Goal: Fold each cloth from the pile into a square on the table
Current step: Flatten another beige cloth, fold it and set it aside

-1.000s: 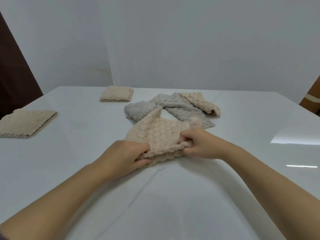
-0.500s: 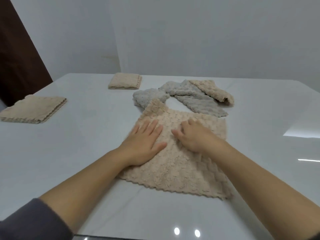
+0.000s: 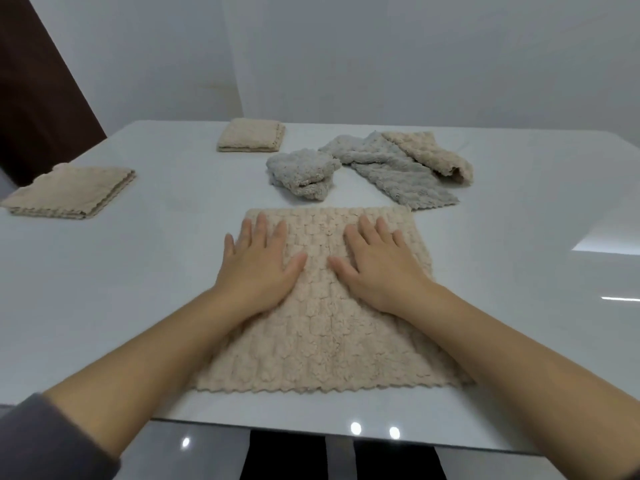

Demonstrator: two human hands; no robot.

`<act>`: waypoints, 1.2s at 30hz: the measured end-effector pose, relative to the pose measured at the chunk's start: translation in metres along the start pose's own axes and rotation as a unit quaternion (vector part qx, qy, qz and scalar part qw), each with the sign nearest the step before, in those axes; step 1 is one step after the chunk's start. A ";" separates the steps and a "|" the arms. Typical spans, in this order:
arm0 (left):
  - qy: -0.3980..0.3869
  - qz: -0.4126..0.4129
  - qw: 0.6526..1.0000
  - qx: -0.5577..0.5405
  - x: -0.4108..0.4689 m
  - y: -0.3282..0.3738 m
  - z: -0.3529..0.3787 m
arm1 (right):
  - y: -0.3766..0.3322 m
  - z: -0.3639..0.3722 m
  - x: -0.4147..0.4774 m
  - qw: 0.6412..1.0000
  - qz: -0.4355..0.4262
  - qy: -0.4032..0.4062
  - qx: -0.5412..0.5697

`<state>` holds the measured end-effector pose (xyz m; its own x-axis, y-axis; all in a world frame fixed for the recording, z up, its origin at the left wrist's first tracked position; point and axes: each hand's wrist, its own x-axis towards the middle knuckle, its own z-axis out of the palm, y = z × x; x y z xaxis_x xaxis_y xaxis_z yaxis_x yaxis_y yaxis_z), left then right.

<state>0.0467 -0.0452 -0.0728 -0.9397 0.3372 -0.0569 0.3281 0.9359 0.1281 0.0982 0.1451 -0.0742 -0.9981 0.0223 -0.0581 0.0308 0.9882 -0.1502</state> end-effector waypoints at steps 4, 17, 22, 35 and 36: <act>-0.024 0.008 1.000 0.005 0.017 -0.010 0.005 | -0.002 0.005 -0.003 1.000 0.023 -0.014 -0.002; 0.001 0.073 0.997 -0.001 -0.026 -0.015 0.010 | 0.005 0.005 -0.029 1.000 0.006 -0.001 0.000; 0.028 0.087 0.996 -0.008 -0.045 -0.005 0.004 | 0.001 -0.004 -0.051 1.000 0.020 0.002 0.003; 0.021 0.109 0.993 -0.027 -0.084 -0.029 0.013 | 0.013 0.003 -0.099 1.000 -0.009 -0.025 -0.002; 0.052 0.121 0.990 -0.046 -0.088 -0.031 0.010 | 0.014 0.002 -0.101 1.000 -0.016 -0.011 0.004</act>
<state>0.1202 -0.1029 -0.0813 -0.8410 0.5336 0.0891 0.5393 0.8142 0.2149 0.1994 0.1562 -0.0720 -0.9970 -0.0122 -0.0759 0.0001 0.9871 -0.1601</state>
